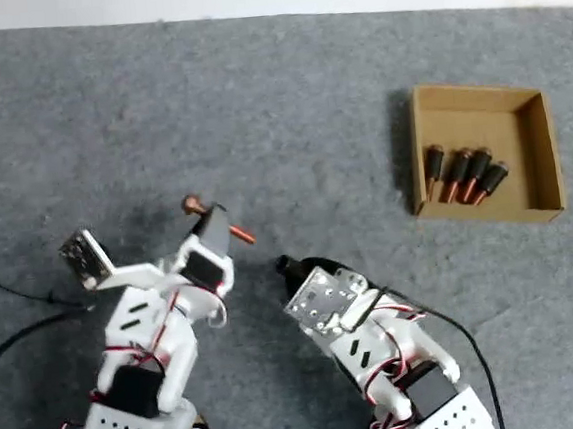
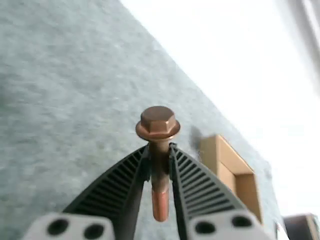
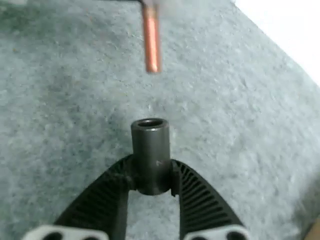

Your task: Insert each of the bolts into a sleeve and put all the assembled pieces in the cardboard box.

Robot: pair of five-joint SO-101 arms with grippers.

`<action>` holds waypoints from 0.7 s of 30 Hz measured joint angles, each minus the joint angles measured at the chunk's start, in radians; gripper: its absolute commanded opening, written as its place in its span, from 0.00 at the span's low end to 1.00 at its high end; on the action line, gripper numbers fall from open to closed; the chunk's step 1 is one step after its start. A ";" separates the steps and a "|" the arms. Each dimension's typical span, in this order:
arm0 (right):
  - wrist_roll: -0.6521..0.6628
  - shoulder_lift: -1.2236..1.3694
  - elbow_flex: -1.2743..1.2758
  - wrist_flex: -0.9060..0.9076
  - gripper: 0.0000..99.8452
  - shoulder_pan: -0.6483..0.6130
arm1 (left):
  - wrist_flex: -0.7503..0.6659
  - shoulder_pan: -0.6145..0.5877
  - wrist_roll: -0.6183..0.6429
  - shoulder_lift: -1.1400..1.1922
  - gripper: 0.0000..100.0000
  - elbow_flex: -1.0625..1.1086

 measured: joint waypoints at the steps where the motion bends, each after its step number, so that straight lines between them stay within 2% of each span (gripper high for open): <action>1: 0.008 0.000 0.000 -0.006 0.00 -0.002 | 0.000 0.020 0.000 -0.035 0.00 0.020; 5: 0.014 0.000 0.000 -0.012 0.00 -0.002 | 0.000 0.066 -0.044 -0.123 0.00 0.057; 15: 0.014 0.002 0.000 -0.017 0.00 -0.002 | 0.006 0.175 -0.072 -0.129 0.00 0.057; 21: 0.015 0.002 0.000 -0.017 0.00 -0.002 | 0.037 0.183 -0.066 -0.130 0.00 0.057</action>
